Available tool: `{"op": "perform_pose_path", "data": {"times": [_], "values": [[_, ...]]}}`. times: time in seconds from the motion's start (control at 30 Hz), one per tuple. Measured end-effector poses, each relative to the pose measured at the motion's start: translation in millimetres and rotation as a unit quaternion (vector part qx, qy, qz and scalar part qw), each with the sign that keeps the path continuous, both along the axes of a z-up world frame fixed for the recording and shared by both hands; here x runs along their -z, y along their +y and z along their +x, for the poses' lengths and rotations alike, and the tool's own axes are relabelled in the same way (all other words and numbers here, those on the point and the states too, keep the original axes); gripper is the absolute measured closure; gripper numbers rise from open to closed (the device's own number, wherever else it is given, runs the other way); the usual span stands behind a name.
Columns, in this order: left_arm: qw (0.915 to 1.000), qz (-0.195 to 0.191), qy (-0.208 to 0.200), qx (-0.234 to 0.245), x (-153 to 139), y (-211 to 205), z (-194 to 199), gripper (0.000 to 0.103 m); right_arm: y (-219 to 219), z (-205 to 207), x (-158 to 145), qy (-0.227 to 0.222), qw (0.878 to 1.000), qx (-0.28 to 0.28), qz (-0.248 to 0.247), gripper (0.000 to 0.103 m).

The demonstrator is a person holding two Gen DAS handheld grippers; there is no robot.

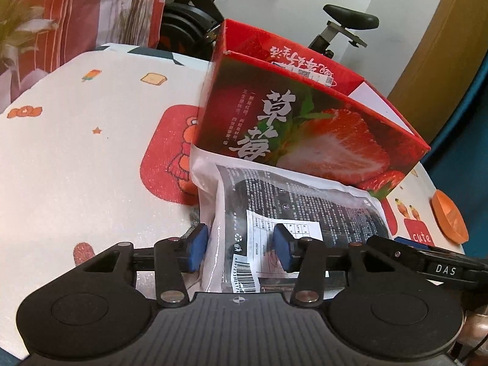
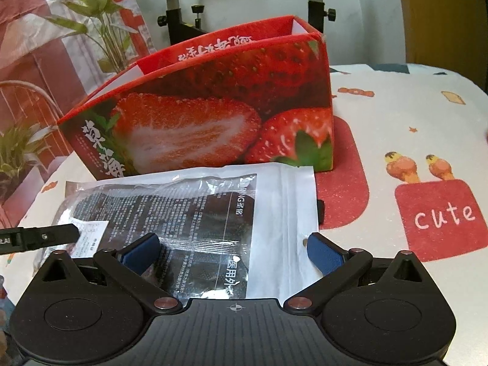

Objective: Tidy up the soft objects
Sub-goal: 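Grasp the black printed bag with the left gripper while the right gripper grips its other edge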

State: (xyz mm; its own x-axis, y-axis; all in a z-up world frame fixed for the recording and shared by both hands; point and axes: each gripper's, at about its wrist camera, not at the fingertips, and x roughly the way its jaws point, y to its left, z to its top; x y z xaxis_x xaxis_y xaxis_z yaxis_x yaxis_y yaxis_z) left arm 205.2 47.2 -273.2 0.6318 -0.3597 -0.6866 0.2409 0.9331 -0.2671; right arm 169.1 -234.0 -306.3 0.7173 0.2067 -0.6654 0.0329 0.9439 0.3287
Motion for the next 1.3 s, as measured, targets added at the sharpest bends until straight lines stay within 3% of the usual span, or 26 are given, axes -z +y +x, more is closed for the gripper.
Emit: {"op": "perform_pose_path", "data": {"times": [0.03, 0.1, 0.17, 0.33, 0.47, 0.63, 0.93, 1.3], "values": [[1.0, -0.002, 0.001, 0.0, 1, 0, 0, 0.053, 2, -1, -3, -0.005, 1.0, -0.007, -0.004, 0.012], [1.0, 0.007, -0.004, 0.002, -1, -3, -1, 0.053, 7, -3, -7, -0.011, 1.0, -0.013, -0.017, 0.014], [0.9997, 0.02, -0.013, 0.008, -2, -7, -4, 0.053, 8, -4, -9, -0.015, 1.0, -0.02, -0.01, 0.023], [0.9997, 0.018, -0.016, 0.009, -3, -5, -6, 0.053, 9, -6, -15, -0.025, 0.999, -0.034, -0.019, 0.026], [0.9998, 0.006, -0.016, 0.007, -4, -3, -7, 0.053, 20, -12, -23, -0.045, 0.996, -0.057, -0.061, 0.032], [0.9998, -0.009, -0.019, 0.003, -7, 1, -9, 0.053, 30, -20, -35, -0.074, 0.989, -0.075, -0.103, 0.034], [0.9993, -0.021, -0.032, 0.003, -12, 1, -15, 0.053, 31, -26, -41, -0.083, 0.987, -0.075, -0.114, 0.035], [0.995, -0.029, -0.096, 0.002, -45, 6, -31, 0.053, 31, -38, -74, -0.133, 0.982, -0.071, -0.115, 0.035]]}}
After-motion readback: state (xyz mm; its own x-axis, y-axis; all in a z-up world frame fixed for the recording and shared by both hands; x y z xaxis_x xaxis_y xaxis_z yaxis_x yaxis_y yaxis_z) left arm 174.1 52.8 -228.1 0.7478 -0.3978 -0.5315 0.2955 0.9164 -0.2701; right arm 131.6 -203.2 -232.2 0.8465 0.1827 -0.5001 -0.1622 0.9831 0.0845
